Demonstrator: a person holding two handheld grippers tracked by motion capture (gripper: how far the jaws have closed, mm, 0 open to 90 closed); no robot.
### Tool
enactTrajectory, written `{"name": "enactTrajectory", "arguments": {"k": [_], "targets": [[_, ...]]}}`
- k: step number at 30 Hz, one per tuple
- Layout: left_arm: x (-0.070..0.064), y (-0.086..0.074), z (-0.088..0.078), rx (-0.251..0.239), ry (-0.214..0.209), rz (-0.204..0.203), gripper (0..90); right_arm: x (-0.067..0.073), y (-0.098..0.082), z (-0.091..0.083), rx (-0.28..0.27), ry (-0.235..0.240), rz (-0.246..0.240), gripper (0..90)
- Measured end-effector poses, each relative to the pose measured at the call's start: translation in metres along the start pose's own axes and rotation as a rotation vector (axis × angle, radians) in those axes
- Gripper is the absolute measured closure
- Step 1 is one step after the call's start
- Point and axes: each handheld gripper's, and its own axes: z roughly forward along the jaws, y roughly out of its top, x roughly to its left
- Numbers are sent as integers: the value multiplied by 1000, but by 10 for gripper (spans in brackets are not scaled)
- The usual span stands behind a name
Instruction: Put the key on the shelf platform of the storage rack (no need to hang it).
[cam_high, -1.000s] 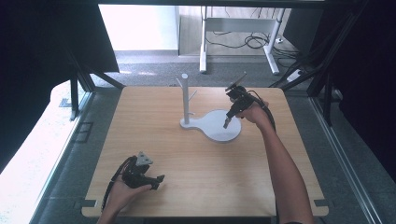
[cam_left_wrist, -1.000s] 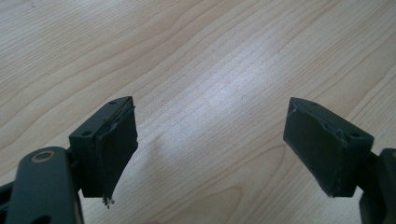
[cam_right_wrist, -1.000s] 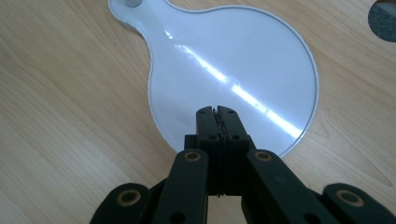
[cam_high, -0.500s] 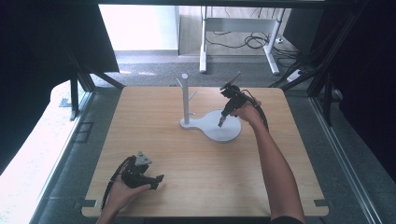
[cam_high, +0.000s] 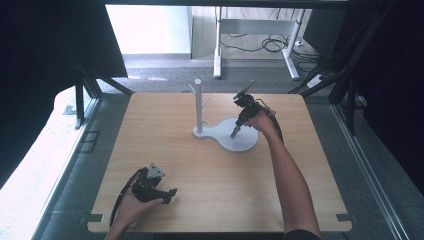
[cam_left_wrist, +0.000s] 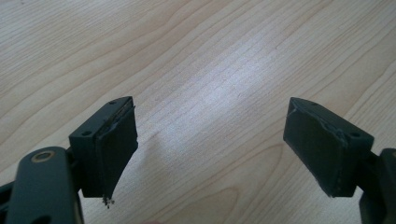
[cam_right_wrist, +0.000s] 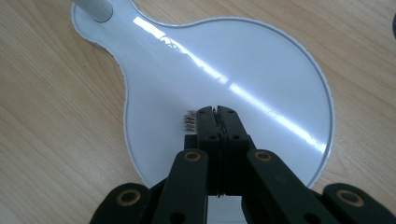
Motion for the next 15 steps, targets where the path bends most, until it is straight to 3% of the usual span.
{"name": "enactTrajectory", "arguments": {"k": [15], "targets": [[0,0,1,3,-1,0,179,-7,-8,21,9,-14,18,893]]}}
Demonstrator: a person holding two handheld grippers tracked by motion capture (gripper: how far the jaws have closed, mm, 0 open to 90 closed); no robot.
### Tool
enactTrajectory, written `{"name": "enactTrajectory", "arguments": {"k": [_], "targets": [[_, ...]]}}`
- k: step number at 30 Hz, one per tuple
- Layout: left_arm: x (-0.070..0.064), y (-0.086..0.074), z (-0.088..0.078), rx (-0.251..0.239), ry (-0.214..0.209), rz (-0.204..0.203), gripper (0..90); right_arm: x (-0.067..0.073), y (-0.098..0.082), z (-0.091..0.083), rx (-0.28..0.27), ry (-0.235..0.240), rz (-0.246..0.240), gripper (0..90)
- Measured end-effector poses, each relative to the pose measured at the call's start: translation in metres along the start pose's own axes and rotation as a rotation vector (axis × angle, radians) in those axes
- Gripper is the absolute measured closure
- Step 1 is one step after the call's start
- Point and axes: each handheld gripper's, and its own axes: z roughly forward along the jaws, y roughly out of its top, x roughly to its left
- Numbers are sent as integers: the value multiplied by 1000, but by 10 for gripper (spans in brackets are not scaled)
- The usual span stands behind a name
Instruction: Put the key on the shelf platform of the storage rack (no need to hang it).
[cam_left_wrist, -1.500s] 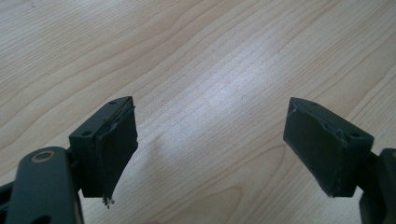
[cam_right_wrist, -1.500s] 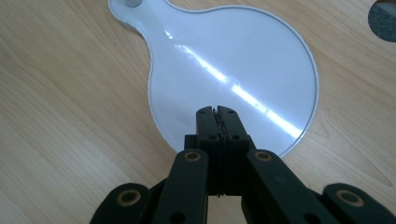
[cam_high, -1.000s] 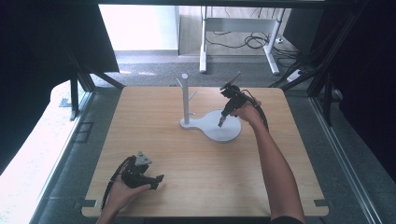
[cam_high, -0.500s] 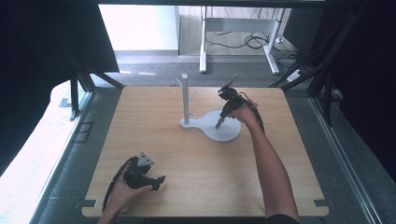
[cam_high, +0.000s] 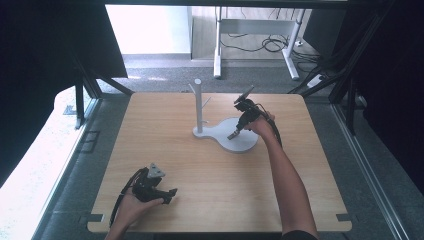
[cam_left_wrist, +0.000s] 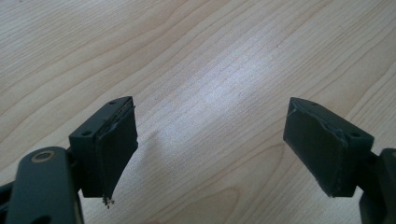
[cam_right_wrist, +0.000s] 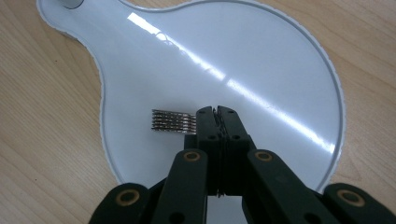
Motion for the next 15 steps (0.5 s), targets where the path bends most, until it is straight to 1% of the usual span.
{"name": "enactTrajectory", "arguments": {"k": [3,5,7,11,15], "targets": [[0,0,0,2,0,1,179,0,-1,0,-1,5,5,887],[0,0,0,4,-1,2,179,0,-1,-1,-5,-3,4,872],[0,0,0,3,1,2,179,-1,-1,-2,-19,-2,7,792],[0,0,0,4,0,3,179,1,-3,-7,-31,-12,-9,706],[-1,1,0,4,2,5,179,3,-7,-14,-60,-13,-4,621]]}}
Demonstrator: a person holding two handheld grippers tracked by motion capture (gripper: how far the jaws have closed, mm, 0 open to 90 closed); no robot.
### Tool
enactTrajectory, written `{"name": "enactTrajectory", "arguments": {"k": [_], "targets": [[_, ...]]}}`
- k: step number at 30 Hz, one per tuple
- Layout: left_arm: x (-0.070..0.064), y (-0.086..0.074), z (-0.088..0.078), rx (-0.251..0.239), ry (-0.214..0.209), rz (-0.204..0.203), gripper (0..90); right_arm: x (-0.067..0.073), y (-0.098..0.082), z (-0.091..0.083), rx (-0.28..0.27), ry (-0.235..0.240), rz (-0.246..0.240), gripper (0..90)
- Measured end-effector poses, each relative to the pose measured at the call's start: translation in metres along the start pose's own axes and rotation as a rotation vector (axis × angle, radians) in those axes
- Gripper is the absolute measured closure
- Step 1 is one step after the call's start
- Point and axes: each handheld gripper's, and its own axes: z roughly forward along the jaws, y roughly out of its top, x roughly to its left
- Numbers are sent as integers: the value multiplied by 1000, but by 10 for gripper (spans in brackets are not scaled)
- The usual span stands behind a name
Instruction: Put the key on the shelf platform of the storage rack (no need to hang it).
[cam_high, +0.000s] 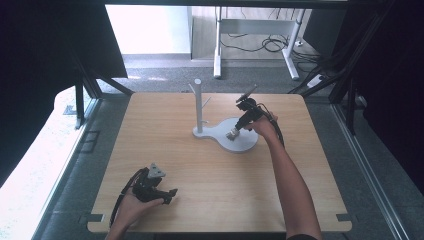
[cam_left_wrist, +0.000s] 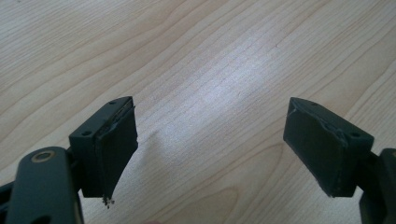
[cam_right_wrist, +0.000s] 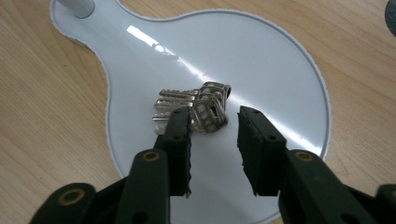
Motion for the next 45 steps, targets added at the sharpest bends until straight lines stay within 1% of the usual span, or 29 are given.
{"name": "enactTrajectory", "arguments": {"k": [5,9,14,16,19,20,22,26,28,31,34,35,36,41,42,45], "targets": [[-2,1,0,1,-1,6,179,2,-9,-8,-28,-4,-1,573],[-3,1,1,4,0,6,179,1,-17,-16,-61,10,-10,557],[-3,1,1,5,5,9,179,2,-28,-28,-87,19,-23,533],[-4,1,1,4,5,8,179,4,-35,-33,-95,19,-36,532],[-4,1,1,5,7,9,179,7,-47,-39,-100,12,-41,523],[-4,1,1,4,7,7,179,8,-52,-41,-107,14,-50,523],[-3,1,1,3,10,5,179,9,-61,-45,-126,22,-49,518],[-2,1,1,6,14,0,179,14,-86,-55,-162,38,-72,508],[-1,0,1,8,17,-3,179,17,-101,-59,-173,35,-84,505],[-1,0,2,11,19,-6,179,20,-127,-64,-194,34,-88,499],[-2,-1,5,17,22,-10,179,19,-154,-65,-214,34,-67,492],[-3,-1,5,20,23,-12,179,18,-174,-64,-222,29,-52,487],[-3,0,5,21,24,-11,179,18,-174,-64,-222,29,-52,487],[-5,0,7,24,26,-8,179,13,-214,-58,-236,19,-22,481],[-5,0,7,25,26,-9,179,12,-221,-57,-235,18,-24,481],[-4,0,9,31,27,-7,179,11,-238,-53,-246,27,-4,481]]}}
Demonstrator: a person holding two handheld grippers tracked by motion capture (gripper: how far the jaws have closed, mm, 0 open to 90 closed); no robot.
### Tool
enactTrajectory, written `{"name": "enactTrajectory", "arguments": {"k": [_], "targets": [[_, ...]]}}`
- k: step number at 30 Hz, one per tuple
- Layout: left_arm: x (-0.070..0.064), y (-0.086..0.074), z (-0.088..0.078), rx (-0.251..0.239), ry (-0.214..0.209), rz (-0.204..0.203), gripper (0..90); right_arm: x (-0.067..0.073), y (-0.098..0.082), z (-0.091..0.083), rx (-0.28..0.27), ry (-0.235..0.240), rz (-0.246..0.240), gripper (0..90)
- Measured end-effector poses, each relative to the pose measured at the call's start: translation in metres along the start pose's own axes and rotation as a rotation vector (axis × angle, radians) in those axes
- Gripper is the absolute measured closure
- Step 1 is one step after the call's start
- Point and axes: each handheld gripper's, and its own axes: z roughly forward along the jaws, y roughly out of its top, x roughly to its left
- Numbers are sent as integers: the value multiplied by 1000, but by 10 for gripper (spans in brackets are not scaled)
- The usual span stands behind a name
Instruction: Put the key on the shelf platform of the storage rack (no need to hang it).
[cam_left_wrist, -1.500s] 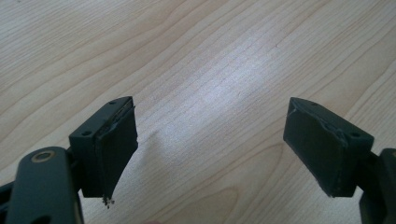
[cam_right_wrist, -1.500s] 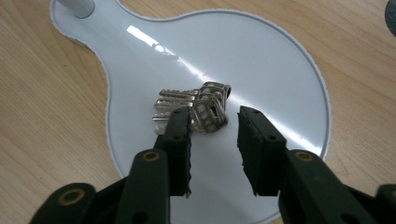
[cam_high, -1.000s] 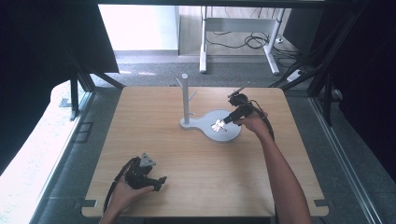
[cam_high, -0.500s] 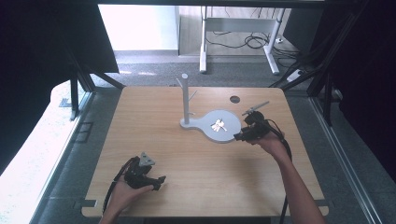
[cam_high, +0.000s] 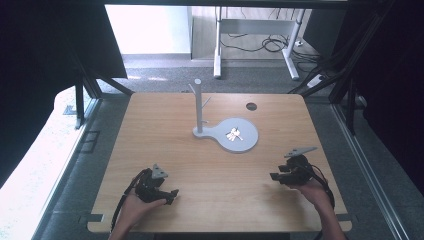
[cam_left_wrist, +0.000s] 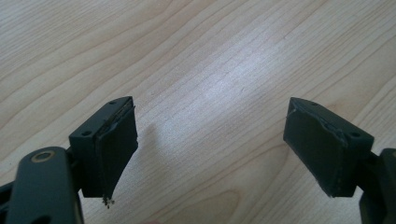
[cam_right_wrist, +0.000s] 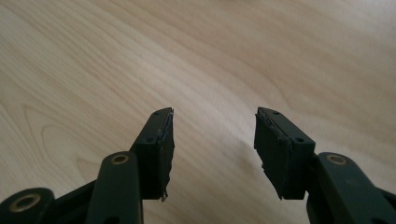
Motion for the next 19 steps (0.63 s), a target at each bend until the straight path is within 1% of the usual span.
{"name": "enactTrajectory", "arguments": {"k": [3,5,7,10,15,19], "targets": [[0,0,1,6,1,-2,179,1,-13,0,-18,-1,11,482],[0,-1,2,8,2,-5,179,3,-18,1,-11,-4,3,478],[1,0,2,7,0,6,179,5,-24,1,-17,-3,16,478],[0,0,2,4,-3,7,179,6,-31,4,-14,-5,14,477],[0,0,2,5,-4,6,179,5,-33,10,-12,-1,15,472],[0,-1,3,9,-5,3,178,7,-32,10,-21,-9,-4,449]]}}
